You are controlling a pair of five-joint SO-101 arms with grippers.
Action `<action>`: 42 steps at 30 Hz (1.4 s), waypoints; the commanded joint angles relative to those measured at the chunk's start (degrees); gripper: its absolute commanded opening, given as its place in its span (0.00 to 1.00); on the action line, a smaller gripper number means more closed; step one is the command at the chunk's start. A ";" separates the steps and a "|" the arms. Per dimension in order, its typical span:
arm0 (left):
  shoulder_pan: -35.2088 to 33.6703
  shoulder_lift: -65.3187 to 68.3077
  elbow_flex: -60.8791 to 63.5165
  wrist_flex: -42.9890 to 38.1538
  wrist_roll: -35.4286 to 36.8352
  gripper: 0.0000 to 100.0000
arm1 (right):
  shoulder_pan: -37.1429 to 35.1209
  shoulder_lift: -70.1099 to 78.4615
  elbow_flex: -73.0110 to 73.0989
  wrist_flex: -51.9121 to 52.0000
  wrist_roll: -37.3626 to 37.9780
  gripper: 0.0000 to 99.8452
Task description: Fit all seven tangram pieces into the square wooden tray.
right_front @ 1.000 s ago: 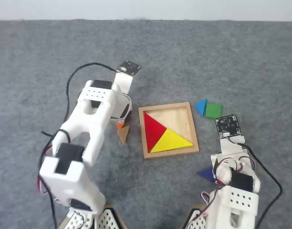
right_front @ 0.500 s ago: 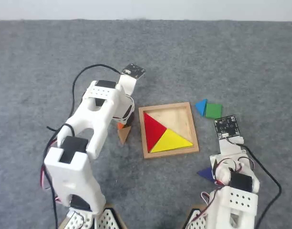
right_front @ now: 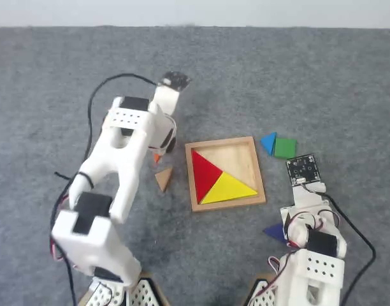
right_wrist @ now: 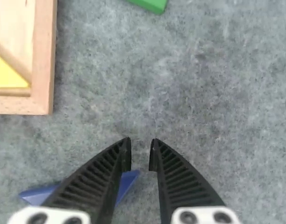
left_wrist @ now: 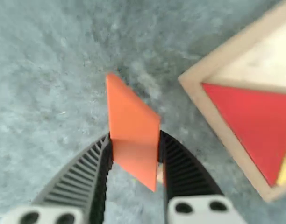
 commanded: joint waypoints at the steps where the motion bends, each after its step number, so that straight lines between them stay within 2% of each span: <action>1: 2.73 -10.02 -4.44 6.95 -3.69 0.01 | -0.31 -0.84 -0.35 -0.04 0.70 0.07; 3: 3.87 -11.78 -4.62 8.44 -7.56 0.01 | -0.31 -0.84 -0.26 -0.04 0.70 0.07; 9: 5.54 -13.89 -4.00 8.44 -29.01 0.01 | -0.31 -0.84 -0.26 -0.13 0.70 0.07; 15: 10.37 -13.80 -1.54 3.43 -39.47 0.01 | -0.31 -0.84 -0.26 -0.13 0.70 0.07; 19: 15.30 -13.71 4.62 -6.24 -44.57 0.01 | -0.31 -0.84 -0.26 -0.13 0.70 0.07; 25: 20.57 -13.71 17.27 -29.10 -53.19 0.01 | -0.31 -0.84 -0.26 -0.13 0.70 0.07; 28: 21.80 -13.71 20.35 -35.87 -55.38 0.01 | -0.31 -0.84 -0.26 -0.13 0.70 0.07; 37: 21.98 -13.63 20.97 -36.22 -56.09 0.01 | -0.40 -0.84 -0.26 -0.13 2.46 0.07; 42: 21.63 -8.18 20.44 -36.40 -56.09 0.01 | -0.40 -0.84 -0.18 -0.13 2.46 0.07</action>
